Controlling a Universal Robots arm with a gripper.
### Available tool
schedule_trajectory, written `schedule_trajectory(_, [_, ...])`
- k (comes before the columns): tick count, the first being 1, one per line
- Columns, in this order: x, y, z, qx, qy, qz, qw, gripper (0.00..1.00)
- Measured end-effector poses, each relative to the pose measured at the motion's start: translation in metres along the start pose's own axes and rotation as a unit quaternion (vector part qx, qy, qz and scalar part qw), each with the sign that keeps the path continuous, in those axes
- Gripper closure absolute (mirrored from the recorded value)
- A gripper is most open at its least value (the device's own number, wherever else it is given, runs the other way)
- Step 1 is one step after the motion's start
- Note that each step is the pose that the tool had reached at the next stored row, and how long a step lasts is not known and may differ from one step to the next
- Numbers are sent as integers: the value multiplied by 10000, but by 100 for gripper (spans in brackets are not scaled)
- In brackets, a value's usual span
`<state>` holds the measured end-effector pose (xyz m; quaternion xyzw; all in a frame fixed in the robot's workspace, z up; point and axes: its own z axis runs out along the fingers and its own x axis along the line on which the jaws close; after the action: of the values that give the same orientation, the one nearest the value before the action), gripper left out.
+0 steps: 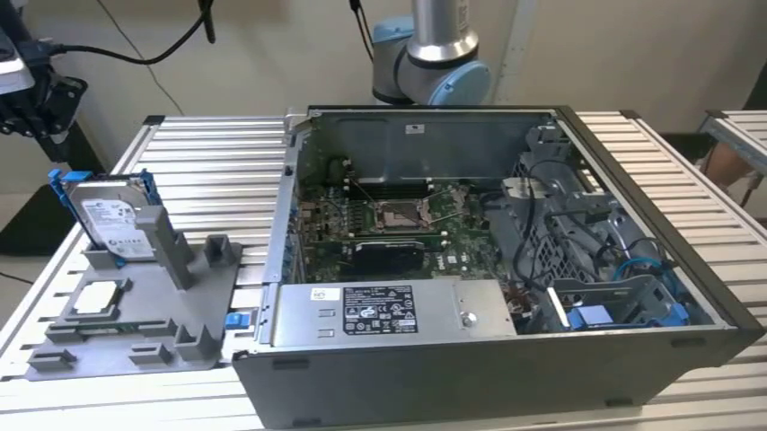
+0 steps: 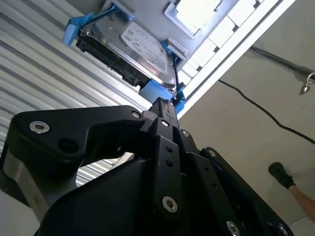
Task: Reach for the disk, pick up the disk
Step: 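Pick up the disk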
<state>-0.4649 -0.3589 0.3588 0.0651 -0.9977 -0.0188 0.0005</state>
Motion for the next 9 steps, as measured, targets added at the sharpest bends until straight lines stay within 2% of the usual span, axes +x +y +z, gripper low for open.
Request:
schedule_trajectory(5, [0, 0, -1, 0, 16, -452, 9990, 100])
schedule_trajectory(9, [-1, -1, 0, 1, 16, -820, 9966, 100])
